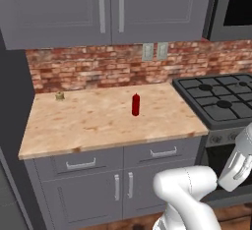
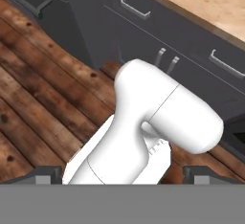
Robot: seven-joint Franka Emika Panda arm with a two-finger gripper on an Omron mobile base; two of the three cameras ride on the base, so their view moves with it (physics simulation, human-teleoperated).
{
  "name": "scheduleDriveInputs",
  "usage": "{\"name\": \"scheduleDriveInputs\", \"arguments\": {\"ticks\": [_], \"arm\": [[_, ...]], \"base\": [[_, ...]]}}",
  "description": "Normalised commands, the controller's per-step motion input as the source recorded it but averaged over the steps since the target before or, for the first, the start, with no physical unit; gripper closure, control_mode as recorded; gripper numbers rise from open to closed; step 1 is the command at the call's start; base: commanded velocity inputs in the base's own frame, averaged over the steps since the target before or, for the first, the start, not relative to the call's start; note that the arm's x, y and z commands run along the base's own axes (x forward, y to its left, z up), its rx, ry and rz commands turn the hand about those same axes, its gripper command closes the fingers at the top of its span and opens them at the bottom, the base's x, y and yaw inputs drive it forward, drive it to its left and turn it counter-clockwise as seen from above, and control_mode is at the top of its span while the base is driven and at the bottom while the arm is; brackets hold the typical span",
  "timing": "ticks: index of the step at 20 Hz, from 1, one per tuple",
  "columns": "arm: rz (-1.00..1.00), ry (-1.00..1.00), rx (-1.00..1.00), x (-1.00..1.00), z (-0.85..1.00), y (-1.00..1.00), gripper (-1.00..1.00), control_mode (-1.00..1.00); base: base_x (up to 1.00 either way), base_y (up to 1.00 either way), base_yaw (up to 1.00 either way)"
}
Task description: Pick the ketchup and syrup bottle from the counter and place them in the cabinet.
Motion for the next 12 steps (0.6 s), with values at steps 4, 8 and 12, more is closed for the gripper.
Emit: {"name": "scheduleDriveInputs", "arguments": {"ticks": [4,8,12], "arm": [[0.0,0.0,0.0,0.0,0.0,0.0,-1.0,1.0],[0.0,0.0,0.0,0.0,0.0,0.0,-1.0,1.0],[0.0,0.0,0.0,0.0,0.0,0.0,-1.0,1.0]], "base": [[0.0,0.3,0.01],[0.0,0.28,0.01],[0.19,0.03,0.0]]}}
